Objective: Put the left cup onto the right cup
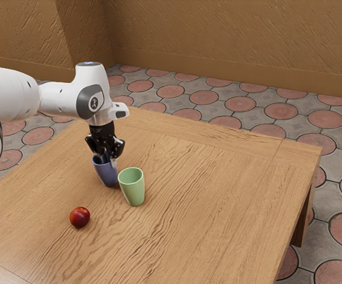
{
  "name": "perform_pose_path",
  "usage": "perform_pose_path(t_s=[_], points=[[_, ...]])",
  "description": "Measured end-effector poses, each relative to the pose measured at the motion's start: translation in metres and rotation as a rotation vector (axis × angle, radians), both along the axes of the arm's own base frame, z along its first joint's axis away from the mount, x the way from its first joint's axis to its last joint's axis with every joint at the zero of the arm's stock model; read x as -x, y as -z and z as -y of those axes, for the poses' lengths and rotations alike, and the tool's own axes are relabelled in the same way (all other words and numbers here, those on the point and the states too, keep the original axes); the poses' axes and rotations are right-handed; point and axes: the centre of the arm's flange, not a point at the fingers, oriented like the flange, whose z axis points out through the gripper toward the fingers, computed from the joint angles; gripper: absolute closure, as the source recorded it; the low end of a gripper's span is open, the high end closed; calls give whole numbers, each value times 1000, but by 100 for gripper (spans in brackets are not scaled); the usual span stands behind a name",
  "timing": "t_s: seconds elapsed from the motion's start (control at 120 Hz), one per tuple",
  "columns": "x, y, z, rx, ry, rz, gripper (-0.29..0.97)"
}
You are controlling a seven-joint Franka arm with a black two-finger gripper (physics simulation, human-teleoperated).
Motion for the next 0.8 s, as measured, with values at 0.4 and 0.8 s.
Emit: perform_pose_path(t_s=[0.4, 0.8], points=[[0, -1, 1, -1, -1, 2, 76], [2, -24, 14, -9, 10, 14, 78]])
